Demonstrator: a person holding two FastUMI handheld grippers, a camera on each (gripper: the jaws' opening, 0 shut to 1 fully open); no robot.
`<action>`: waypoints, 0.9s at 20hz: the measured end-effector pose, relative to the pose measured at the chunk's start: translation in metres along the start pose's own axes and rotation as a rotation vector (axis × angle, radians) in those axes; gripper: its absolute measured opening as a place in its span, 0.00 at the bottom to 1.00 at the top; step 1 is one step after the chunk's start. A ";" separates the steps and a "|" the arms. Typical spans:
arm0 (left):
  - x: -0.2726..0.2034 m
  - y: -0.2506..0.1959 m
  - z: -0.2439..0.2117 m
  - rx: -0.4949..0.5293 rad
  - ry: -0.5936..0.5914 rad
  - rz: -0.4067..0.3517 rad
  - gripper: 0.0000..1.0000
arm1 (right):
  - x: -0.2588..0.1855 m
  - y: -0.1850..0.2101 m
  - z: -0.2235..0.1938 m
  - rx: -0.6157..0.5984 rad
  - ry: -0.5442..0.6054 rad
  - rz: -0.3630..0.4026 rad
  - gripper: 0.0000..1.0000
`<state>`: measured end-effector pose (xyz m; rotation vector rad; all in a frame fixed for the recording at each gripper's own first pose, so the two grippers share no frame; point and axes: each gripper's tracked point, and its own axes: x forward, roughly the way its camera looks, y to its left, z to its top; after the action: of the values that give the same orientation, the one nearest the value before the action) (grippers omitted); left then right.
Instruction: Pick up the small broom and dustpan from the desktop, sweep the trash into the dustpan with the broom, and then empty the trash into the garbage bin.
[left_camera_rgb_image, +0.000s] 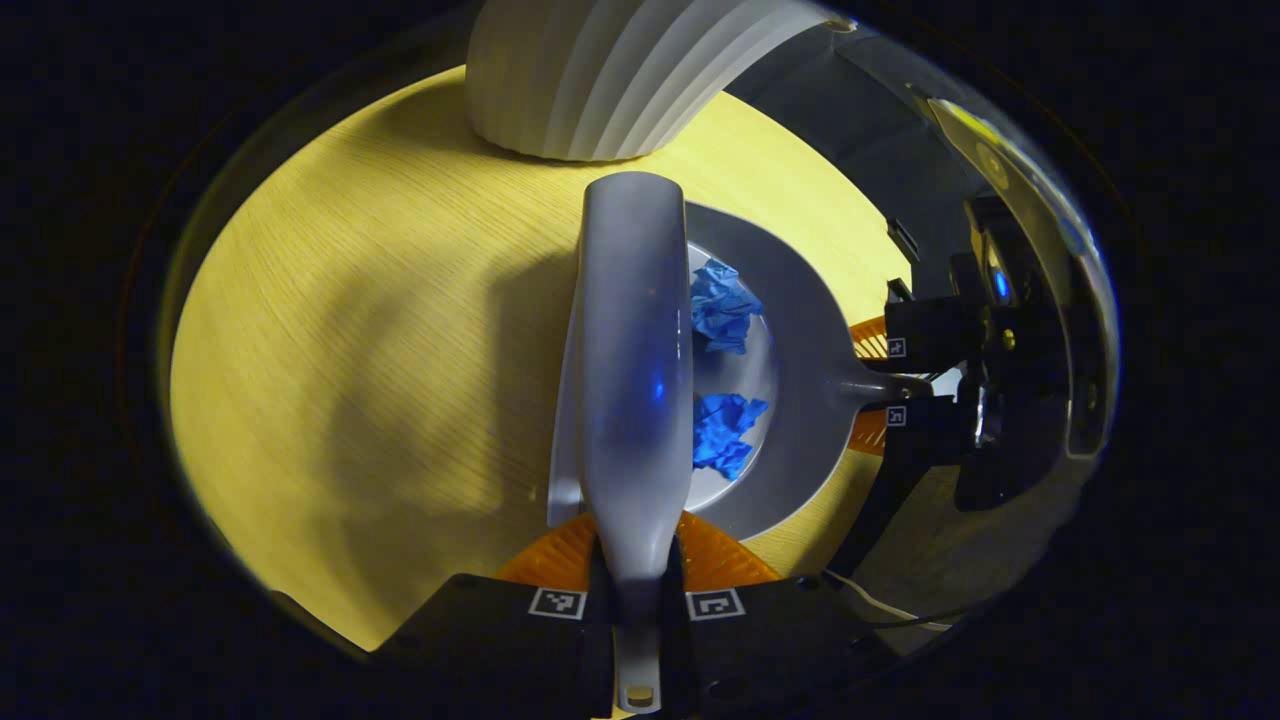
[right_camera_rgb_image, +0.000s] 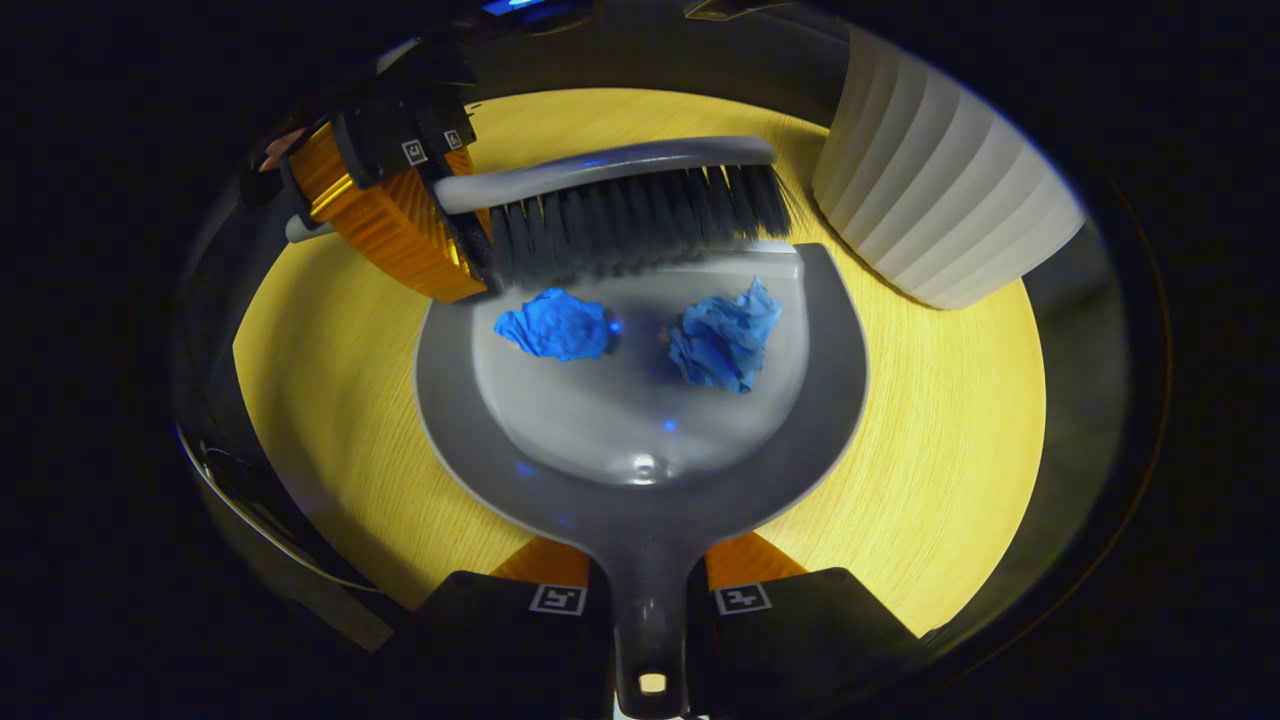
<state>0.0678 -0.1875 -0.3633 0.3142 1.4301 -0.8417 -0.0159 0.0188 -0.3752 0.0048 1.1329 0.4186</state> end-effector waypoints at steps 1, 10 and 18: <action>-0.005 -0.003 -0.001 -0.024 -0.023 0.007 0.22 | 0.000 0.000 -0.001 -0.001 -0.016 0.000 0.32; -0.053 0.050 -0.043 -0.257 -0.284 0.175 0.22 | -0.057 -0.002 -0.012 0.116 -0.073 -0.038 0.31; -0.038 0.084 -0.130 -0.461 -0.322 0.205 0.22 | -0.173 -0.038 -0.001 0.227 -0.093 -0.183 0.35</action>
<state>0.0310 -0.0326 -0.3720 -0.0280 1.2211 -0.3588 -0.0656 -0.0728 -0.2324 0.1176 1.0734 0.1244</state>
